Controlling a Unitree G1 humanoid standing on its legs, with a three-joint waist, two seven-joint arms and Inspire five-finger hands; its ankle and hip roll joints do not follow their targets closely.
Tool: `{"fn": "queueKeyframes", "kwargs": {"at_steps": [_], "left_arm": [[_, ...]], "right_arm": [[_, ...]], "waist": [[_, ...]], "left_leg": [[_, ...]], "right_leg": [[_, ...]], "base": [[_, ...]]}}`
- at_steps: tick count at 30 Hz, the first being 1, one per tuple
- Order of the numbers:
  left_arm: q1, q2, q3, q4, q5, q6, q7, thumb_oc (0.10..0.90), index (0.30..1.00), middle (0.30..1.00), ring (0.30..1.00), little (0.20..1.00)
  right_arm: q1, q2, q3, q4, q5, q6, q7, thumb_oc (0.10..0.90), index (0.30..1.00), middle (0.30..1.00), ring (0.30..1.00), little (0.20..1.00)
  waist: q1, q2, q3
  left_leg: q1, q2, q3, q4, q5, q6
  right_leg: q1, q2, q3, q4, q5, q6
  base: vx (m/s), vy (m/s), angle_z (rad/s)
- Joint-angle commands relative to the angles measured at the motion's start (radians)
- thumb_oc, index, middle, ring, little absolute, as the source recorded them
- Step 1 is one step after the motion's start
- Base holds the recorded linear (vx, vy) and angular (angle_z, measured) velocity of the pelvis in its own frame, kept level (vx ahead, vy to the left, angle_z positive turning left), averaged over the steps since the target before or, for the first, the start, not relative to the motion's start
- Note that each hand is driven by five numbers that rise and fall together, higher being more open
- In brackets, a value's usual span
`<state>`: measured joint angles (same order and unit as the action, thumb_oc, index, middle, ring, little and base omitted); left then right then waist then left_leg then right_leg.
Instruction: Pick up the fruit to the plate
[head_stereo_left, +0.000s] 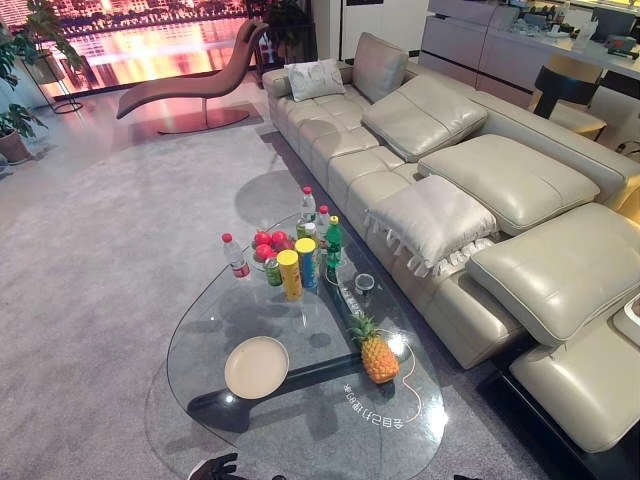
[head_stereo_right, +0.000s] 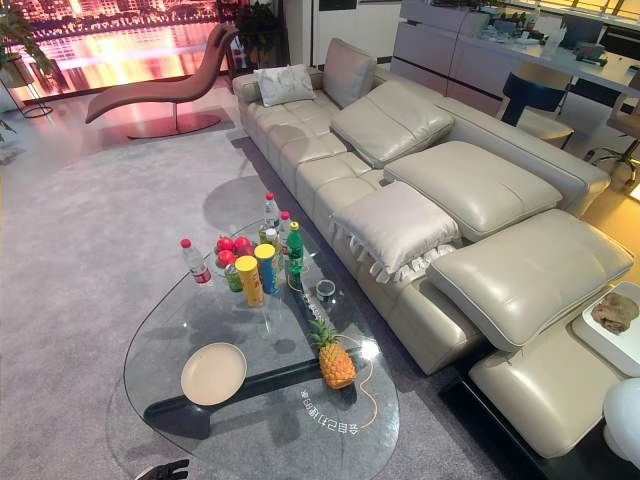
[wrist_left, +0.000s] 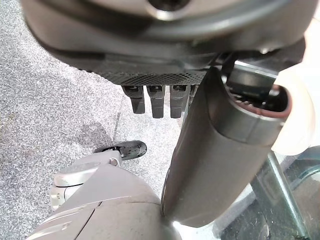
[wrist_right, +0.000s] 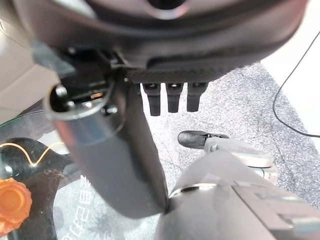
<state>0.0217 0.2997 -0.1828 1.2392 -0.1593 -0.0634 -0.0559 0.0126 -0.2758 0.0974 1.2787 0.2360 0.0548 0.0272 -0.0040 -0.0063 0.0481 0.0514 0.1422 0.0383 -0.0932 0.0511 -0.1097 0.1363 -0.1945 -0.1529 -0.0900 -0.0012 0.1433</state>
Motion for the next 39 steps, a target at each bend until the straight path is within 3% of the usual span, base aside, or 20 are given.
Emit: {"fn": "queueKeyframes", "kwargs": {"at_steps": [1, 39], "left_arm": [[-0.105, 0.0, -0.007, 0.043, 0.032, -0.005, -0.015, 0.8, 0.9, 0.9, 0.9, 0.9], [-0.088, 0.006, 0.001, 0.053, 0.033, -0.003, -0.016, 0.8, 0.9, 0.9, 0.9, 0.9]], "right_arm": [[-0.052, -0.005, -0.005, 0.023, -0.004, -0.003, 0.002, 0.8, 0.9, 0.9, 0.9, 0.9], [-0.044, -0.019, -0.021, 0.06, -0.018, -0.023, 0.018, 0.8, 0.9, 0.9, 0.9, 0.9]], "waist": [[0.012, 0.007, 0.051], [0.01, 0.022, 0.054]], "left_leg": [[0.036, 0.074, 0.035, 0.006, 0.0, -0.009], [0.032, 0.063, 0.023, 0.006, -0.003, -0.005]], "right_leg": [[-0.018, -0.082, -0.033, 0.014, 0.064, 0.026], [-0.021, -0.082, -0.027, 0.025, 0.052, 0.025]], "base": [[0.0, 0.0, 0.0], [0.01, 0.001, 0.0]]}}
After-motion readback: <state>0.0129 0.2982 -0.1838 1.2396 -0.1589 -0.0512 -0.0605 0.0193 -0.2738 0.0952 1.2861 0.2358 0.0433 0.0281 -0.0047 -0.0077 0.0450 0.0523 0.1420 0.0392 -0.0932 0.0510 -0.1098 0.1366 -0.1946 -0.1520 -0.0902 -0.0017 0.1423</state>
